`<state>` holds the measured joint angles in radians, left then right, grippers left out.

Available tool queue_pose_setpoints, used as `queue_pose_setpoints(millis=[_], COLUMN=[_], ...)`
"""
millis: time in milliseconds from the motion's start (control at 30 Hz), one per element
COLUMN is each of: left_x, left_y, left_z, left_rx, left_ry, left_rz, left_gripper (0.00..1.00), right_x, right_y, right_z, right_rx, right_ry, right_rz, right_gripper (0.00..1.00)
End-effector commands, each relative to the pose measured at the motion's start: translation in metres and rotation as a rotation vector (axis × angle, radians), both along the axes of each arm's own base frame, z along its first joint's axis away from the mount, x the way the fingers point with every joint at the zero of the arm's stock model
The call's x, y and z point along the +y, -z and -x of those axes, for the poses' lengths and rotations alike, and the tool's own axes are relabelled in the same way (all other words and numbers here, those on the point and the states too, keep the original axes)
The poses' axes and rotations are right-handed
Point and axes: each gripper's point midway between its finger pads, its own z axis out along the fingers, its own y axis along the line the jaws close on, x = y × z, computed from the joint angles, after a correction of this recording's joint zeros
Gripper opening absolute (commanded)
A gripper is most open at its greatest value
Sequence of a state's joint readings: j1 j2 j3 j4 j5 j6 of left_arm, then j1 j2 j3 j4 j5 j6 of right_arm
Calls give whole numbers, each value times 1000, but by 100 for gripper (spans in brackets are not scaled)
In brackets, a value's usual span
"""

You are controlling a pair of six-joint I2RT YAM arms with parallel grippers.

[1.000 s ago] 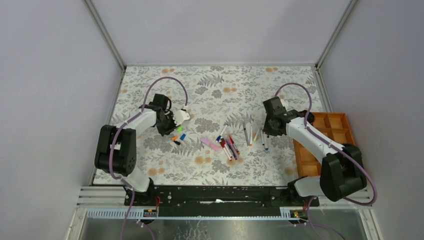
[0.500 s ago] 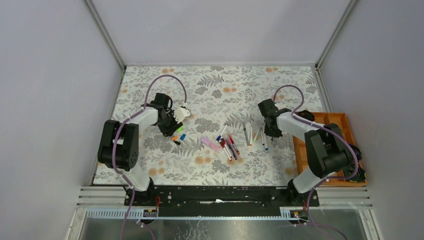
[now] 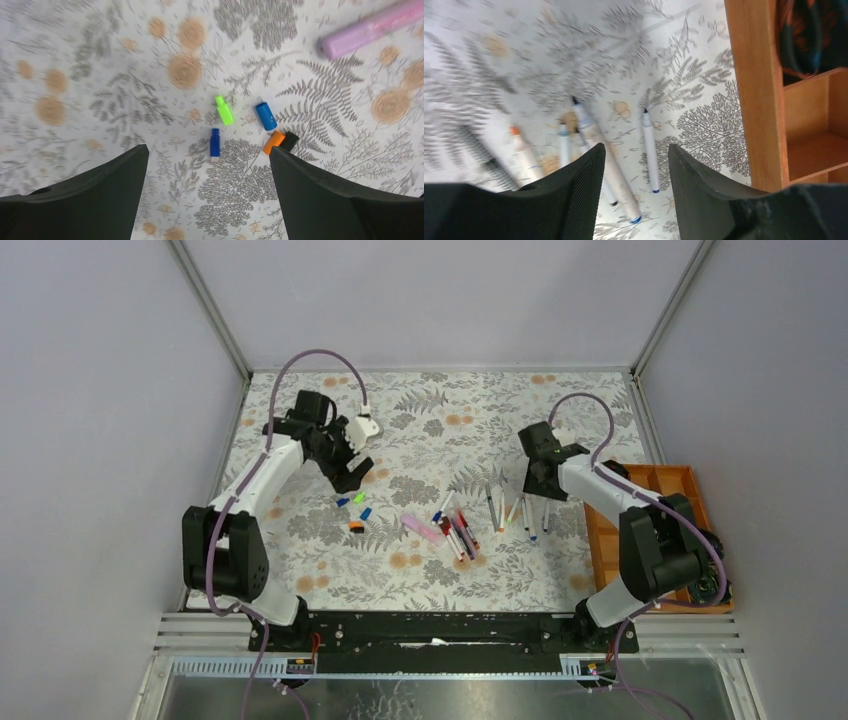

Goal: Open the pen caps

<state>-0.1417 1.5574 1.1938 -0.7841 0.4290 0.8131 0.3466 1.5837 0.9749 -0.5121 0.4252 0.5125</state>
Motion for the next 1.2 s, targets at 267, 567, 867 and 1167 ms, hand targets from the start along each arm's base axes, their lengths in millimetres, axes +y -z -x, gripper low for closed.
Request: queue_pose_setpoints(millis=[267,567,867,1167], left_x=[-1,-6,-6,-8], left_y=[-97,-104,-95,-97], left_z=[-8,0,2,5], left_rx=[-152,-135,-109,-116], left_ry=[-195,-197,-202,-190], left_rz=[169,207,203,212], left_gripper=[98,98,99,98], right_x=[166,232,237,241], right_y=[-63,-27,-3,18], right_z=[-35,-43,-43,-38], right_rx=[-97,-6,38,85], right_ry=[-232,-304,-299,-298], right_rz=[-241,-245,-228,-231], right_gripper=[65,64,56,50])
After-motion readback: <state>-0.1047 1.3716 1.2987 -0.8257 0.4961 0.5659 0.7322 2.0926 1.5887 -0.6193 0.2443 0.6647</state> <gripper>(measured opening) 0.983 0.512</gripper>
